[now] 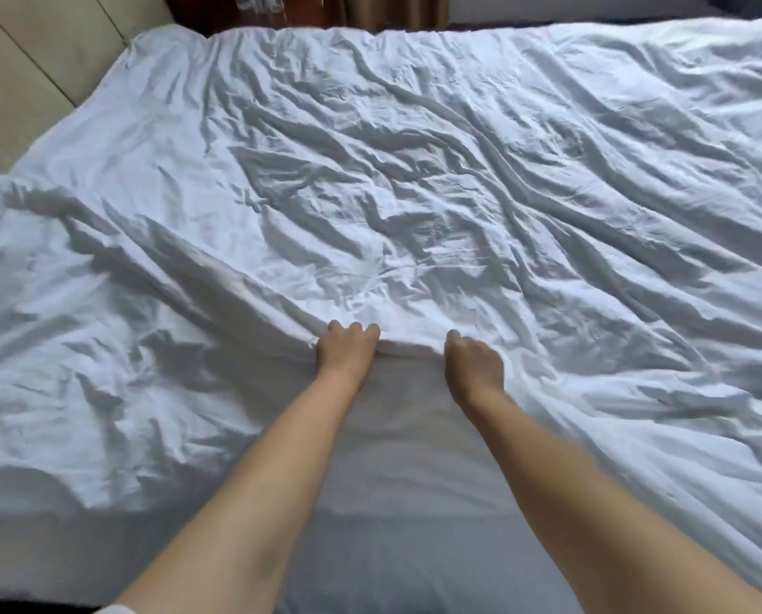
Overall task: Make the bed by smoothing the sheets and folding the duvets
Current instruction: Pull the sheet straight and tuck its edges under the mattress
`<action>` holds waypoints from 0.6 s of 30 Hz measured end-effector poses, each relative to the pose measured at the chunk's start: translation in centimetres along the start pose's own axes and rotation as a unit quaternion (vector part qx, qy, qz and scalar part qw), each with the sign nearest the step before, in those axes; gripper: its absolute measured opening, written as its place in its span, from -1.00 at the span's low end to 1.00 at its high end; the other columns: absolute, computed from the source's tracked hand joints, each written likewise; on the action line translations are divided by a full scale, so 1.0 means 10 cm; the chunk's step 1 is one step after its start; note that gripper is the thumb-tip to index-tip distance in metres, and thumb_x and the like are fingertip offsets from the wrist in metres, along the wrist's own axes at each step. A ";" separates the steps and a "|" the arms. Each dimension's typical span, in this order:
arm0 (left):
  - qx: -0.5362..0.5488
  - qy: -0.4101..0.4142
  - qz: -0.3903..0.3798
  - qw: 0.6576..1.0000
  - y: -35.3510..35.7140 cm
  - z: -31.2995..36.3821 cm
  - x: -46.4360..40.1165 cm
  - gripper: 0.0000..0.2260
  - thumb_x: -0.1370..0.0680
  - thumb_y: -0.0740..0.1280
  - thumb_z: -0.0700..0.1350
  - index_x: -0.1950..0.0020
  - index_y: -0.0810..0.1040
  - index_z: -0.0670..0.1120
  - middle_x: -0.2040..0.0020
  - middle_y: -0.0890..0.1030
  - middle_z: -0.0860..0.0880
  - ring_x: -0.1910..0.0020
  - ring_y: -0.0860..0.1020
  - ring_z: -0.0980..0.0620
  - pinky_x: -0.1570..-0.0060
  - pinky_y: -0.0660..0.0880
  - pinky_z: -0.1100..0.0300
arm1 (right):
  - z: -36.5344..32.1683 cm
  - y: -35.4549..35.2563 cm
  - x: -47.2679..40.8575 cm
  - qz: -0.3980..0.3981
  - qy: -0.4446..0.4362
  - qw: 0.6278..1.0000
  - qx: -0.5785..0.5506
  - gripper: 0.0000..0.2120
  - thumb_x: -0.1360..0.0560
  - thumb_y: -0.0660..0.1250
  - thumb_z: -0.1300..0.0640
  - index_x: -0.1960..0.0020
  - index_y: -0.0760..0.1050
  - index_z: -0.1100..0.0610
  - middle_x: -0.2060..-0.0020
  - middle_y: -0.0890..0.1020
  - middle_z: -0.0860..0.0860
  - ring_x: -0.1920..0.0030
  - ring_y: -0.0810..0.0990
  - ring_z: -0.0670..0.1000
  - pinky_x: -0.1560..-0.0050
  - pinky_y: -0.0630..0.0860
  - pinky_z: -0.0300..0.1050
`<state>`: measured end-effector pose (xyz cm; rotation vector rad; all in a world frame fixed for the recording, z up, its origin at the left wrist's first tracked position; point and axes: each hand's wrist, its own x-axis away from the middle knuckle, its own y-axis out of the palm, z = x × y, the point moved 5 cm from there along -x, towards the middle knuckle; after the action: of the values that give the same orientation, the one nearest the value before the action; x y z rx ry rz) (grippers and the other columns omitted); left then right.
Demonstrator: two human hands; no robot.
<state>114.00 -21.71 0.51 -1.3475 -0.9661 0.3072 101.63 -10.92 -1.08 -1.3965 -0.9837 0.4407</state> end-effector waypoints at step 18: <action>0.158 0.012 0.037 0.987 -0.82 0.29 -1.97 -0.25 -0.53 0.13 -0.39 -0.56 -0.11 0.13 -0.56 -0.27 -0.05 -0.55 -0.15 -0.15 -0.43 0.20 -0.04 | 0.52 -0.75 -2.10 0.052 0.018 0.998 -0.040 -0.56 -0.49 0.18 0.34 -0.34 0.30 0.14 -0.28 0.43 0.15 -0.34 0.34 0.18 -0.26 0.32 0.08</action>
<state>97.42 -35.42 -0.26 -1.0953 -0.8096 0.4789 83.75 -25.29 -1.18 -1.5275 -0.9103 0.4555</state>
